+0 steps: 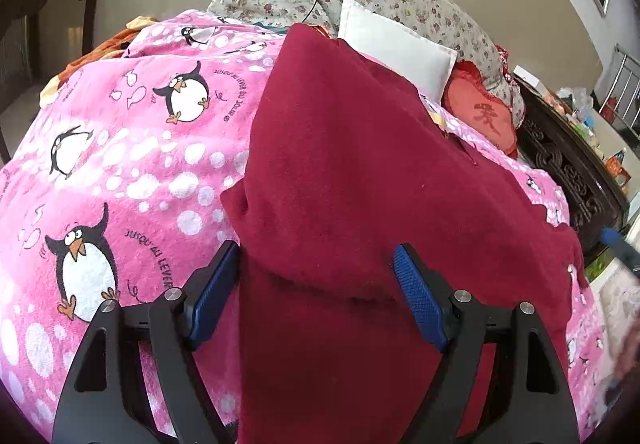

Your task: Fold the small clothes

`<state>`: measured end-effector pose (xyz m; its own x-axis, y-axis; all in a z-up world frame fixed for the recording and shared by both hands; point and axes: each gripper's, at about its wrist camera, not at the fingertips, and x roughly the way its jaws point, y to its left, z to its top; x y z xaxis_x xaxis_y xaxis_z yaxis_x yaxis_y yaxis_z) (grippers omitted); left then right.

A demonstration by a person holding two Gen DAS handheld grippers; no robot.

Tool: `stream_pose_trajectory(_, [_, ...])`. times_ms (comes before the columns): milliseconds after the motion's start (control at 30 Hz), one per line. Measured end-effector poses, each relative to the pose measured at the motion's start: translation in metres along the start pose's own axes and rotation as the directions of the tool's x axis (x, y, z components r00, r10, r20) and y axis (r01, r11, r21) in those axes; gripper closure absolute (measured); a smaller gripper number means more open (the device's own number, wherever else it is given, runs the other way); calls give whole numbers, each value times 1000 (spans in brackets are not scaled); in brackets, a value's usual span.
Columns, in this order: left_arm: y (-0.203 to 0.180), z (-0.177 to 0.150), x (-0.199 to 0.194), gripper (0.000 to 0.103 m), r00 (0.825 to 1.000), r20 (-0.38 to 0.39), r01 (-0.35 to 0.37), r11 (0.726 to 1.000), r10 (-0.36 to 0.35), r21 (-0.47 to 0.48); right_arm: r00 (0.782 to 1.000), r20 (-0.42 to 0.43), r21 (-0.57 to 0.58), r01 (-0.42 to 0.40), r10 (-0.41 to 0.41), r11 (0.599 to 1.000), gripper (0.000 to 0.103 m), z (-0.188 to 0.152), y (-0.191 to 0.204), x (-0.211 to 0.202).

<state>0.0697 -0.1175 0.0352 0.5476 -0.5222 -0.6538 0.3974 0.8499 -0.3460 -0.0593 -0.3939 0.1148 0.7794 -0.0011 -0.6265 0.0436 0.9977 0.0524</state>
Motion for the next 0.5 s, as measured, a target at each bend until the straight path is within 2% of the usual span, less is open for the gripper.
stream_pose_trajectory(67, [2, 0, -1, 24, 1000, 1, 12, 1000, -12, -7, 997, -70, -95, -39, 32, 995, 38, 2, 10, 38])
stream_pose_trajectory(200, [4, 1, 0, 24, 1000, 1, 28, 999, -28, -16, 989, -142, -186, -64, 38, 980, 41, -1, 15, 88])
stream_pose_trajectory(267, [5, 2, 0, 24, 999, 1, 33, 999, -33, -20, 985, -160, -224, -98, 63, 970, 66, -6, 18, 101])
stream_pose_trajectory(300, [5, 2, 0, 24, 999, 2, 35, 999, -35, -21, 984, -169, -241, -96, 56, 966, 71, -8, 21, 105])
stream_pose_trajectory(333, [6, 2, 0, 24, 999, 2, 36, 999, -36, -22, 986, -165, -273, -74, 29, 959, 80, -11, 25, 108])
stream_pose_trajectory(367, [6, 2, -1, 24, 999, 3, 38, 999, -38, -24, 989, -150, -310, -60, 13, 949, 95, -12, 29, 106])
stream_pose_trajectory(433, [8, 3, -3, 24, 999, 12, 44, 998, -44, -34, 991, -133, -323, -54, 11, 945, 96, -5, 34, 99])
stream_pose_trajectory(500, [10, 4, -7, 24, 998, 34, 45, 998, -44, -48, 997, -75, -334, -15, -11, 943, 96, 8, 34, 88])
